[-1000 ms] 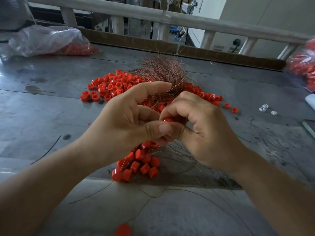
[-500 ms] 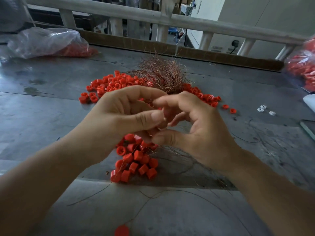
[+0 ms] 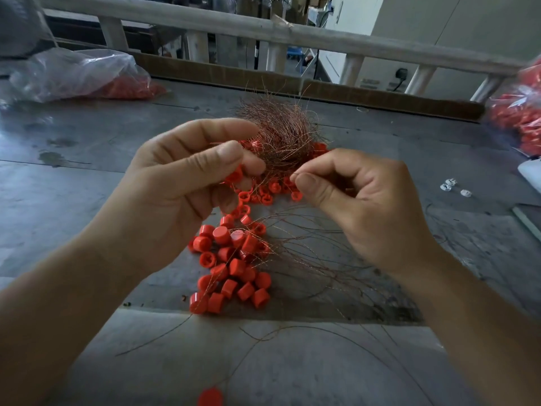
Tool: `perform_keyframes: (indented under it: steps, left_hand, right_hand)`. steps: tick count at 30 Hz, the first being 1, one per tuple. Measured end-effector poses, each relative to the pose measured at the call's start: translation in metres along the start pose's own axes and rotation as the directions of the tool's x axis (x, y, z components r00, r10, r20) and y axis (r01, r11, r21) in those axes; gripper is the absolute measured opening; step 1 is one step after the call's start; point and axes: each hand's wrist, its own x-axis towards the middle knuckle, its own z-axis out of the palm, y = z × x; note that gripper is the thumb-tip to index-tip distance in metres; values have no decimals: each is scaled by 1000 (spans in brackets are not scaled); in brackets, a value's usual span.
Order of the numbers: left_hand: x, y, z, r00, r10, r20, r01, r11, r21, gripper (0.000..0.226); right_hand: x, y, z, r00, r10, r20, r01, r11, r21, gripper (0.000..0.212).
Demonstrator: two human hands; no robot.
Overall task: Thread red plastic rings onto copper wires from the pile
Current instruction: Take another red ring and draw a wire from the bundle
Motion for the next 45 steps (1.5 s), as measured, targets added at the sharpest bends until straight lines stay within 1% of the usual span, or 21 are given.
perform_keyframes:
  steps: [2,3,4,7,10,11,13,17,19,23,26,27,29,30,32,34,36,37,40,42,45]
  left_hand:
    - [1,1,0,999,13,-47,-13,1000,2,28]
    - [2,0,-1,997,7,-77,-5,1000,20,35]
    - [2,0,-2,994,-5,-105,11,999,52,36]
    - [3,-1,-5,990,-31,-138,59,976,208,28]
    - [3,-2,-4,991,-30,-130,78,923,378,37]
    - [3,-2,-4,991,-30,-131,82,906,414,41]
    - [4,-3,-5,990,-33,-135,92,885,457,43]
    - [5,-3,-6,990,-63,-126,119,855,504,37]
    - [6,-4,-7,983,-59,-173,141,849,510,33]
    - [12,-6,-16,931,13,-364,193,829,525,31]
    - [17,-7,-29,874,112,-473,235,755,613,33]
    - [18,-8,-34,855,139,-499,256,723,641,33]
    - [19,-10,-45,827,169,-536,299,676,674,33]
    - [20,-11,-49,820,176,-545,317,653,688,32]
    - [22,-14,-55,825,185,-534,348,579,737,26]
    - [23,-19,-57,853,203,-481,347,468,813,20]
    - [25,-24,-56,887,206,-414,325,359,875,27]
    - [27,-27,-55,898,202,-390,314,325,892,30]
    - [33,-34,-56,919,175,-353,303,261,917,39]
    - [37,-39,-58,926,144,-349,310,236,921,43]
    - [39,-43,-61,930,158,-331,295,214,931,36]
  right_hand:
    - [0,1,-2,1000,13,-8,-14,999,-35,5]
    - [0,1,-3,1000,22,-3,-23,999,-43,5]
    - [0,1,-3,999,33,8,-33,998,-49,6]
    - [1,5,-4,995,79,62,-73,992,-101,7]
    - [2,9,-2,984,128,121,-105,977,-184,2]
    - [2,10,-1,981,138,134,-109,973,-203,3]
    - [2,10,-1,973,158,168,-118,967,-224,6]
    - [2,11,1,948,210,239,-153,960,-234,3]
    - [1,12,2,939,228,259,-159,952,-261,4]
    - [1,16,5,911,274,307,-169,929,-329,7]
    - [1,17,5,904,281,324,-169,928,-333,14]
    - [1,16,4,903,278,329,-169,931,-325,21]
    - [3,15,3,904,274,329,-169,934,-316,42]
    - [3,15,3,906,275,322,-171,933,-315,49]
    - [4,15,2,917,272,292,-175,932,-317,54]
    - [5,15,1,933,263,247,-178,931,-320,51]
    - [6,15,-1,948,254,193,-187,932,-309,46]
    - [7,15,-1,956,247,162,-190,934,-303,42]
    - [8,15,-3,973,221,67,-189,929,-318,25]
    - [10,15,-6,978,207,-8,-199,925,-322,21]
    - [13,17,-10,974,201,-106,-224,930,-292,21]
